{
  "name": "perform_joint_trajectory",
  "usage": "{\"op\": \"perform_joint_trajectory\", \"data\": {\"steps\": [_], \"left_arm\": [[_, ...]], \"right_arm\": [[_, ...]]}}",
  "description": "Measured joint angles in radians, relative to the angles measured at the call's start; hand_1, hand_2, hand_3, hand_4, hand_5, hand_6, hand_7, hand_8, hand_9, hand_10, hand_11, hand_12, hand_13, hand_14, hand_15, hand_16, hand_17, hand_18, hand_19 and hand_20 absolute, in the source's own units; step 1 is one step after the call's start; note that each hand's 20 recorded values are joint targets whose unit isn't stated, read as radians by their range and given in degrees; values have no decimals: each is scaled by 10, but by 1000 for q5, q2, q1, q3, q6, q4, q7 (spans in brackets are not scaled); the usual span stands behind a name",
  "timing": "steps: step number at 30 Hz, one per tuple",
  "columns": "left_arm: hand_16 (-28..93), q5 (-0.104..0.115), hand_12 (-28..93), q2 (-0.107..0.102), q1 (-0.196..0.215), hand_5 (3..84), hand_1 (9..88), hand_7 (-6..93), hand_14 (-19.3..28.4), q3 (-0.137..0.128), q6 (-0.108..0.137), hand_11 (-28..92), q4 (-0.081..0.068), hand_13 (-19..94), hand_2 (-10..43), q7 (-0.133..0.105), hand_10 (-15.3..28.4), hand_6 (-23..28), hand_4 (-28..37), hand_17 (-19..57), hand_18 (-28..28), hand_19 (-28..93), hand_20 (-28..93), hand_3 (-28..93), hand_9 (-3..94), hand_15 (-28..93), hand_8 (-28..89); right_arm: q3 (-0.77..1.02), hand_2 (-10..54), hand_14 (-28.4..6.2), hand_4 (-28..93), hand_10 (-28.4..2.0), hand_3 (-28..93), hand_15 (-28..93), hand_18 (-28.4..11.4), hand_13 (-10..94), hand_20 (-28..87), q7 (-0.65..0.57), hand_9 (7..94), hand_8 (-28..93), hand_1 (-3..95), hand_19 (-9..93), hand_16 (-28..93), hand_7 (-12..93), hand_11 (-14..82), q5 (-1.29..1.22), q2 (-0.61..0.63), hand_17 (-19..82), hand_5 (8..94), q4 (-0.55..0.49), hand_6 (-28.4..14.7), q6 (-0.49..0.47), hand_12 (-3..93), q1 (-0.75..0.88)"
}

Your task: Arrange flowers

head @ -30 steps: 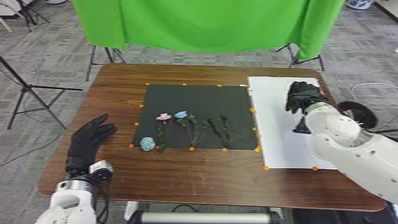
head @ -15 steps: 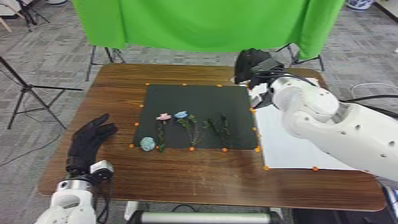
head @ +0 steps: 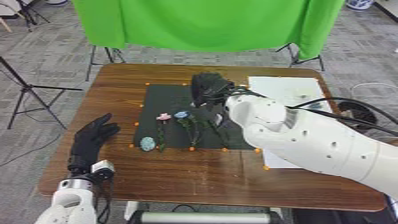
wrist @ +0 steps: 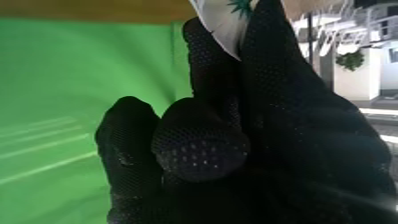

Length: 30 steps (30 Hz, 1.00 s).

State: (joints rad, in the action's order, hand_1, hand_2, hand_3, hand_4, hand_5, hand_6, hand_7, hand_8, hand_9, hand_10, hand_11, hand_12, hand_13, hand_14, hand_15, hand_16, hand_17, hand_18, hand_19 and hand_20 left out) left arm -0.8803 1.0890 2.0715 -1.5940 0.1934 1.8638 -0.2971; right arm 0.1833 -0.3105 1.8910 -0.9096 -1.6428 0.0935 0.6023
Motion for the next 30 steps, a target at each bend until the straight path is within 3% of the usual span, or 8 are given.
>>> {"op": "perform_joint_trajectory", "data": {"steps": [30], "left_arm": [[-12,-2,135,-1,-16,482,192,148,170,9,-16,210,-8,414,-39,6,132,13,-283,99,118,43,184,758,506,238,-75]], "right_arm": [[12,-95,-24,-180,-118,635,630,-145,903,594,-35,768,22,456,932,286,185,146,-65,-41,630,744,50,23,-40,163,36]]}}
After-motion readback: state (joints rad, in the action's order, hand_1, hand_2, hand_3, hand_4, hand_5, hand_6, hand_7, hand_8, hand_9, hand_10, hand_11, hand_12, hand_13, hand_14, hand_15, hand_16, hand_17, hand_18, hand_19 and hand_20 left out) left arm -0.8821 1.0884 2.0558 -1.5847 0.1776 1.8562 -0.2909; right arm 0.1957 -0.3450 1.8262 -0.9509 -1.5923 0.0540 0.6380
